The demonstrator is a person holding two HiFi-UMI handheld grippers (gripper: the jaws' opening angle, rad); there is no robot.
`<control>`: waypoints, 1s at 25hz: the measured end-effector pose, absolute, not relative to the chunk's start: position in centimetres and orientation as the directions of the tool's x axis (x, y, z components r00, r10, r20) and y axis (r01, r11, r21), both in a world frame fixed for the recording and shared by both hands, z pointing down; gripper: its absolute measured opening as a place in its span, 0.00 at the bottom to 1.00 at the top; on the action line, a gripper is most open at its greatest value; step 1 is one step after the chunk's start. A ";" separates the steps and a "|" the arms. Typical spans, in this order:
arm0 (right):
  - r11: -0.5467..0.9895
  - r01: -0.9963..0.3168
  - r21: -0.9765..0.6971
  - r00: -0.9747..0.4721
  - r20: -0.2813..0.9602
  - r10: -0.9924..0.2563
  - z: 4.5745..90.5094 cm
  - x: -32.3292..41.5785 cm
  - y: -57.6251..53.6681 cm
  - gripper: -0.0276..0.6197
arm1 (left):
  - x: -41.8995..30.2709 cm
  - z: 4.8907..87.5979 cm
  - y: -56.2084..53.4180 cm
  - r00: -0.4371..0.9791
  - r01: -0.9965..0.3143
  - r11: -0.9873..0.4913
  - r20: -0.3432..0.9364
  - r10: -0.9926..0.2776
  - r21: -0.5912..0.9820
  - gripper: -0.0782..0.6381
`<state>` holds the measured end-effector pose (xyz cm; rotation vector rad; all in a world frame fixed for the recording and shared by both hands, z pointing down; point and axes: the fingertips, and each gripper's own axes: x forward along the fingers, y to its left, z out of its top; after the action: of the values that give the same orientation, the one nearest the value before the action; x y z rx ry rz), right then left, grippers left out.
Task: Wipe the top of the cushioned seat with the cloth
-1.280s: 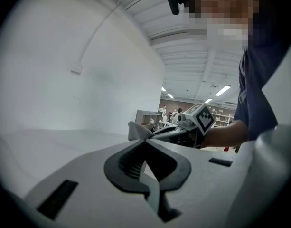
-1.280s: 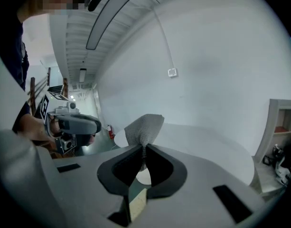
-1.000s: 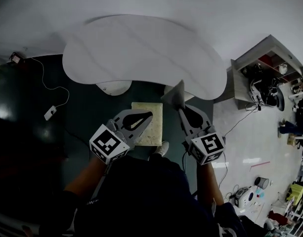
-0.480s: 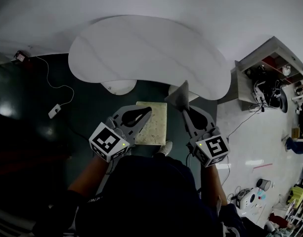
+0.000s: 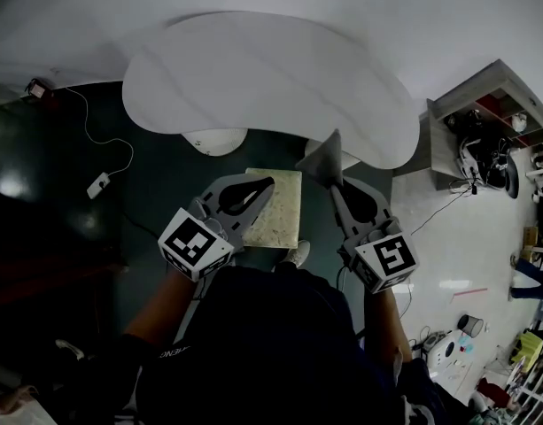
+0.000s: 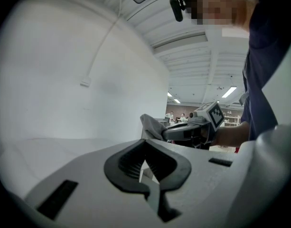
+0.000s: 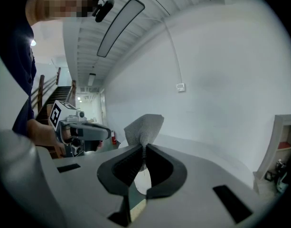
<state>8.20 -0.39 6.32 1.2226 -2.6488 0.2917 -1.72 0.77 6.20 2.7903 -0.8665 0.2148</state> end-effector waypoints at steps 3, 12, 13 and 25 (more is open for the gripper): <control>0.638 -0.764 -0.098 -0.637 0.272 -0.721 6.3 8.2 -0.4 0.10 | -1.7 6.3 0.7 0.813 -0.575 -0.803 0.213 -0.541 0.156 0.12; 0.638 -0.765 -0.092 -0.633 0.291 -0.717 6.7 8.8 0.0 0.10 | -1.3 6.1 0.6 0.818 -0.569 -0.807 0.212 -0.536 0.158 0.12; 0.638 -0.764 -0.092 -0.633 0.293 -0.716 6.8 8.8 0.1 0.10 | -1.3 6.2 0.6 0.817 -0.570 -0.806 0.210 -0.536 0.159 0.12; 0.642 -0.763 -0.077 -0.631 0.306 -0.713 7.7 9.5 0.5 0.10 | -0.7 7.2 1.0 0.819 -0.567 -0.809 0.215 -0.532 0.156 0.12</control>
<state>9.46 0.54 7.74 1.1981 -2.6158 0.2914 -0.68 1.01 7.22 2.7899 -0.8531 0.2371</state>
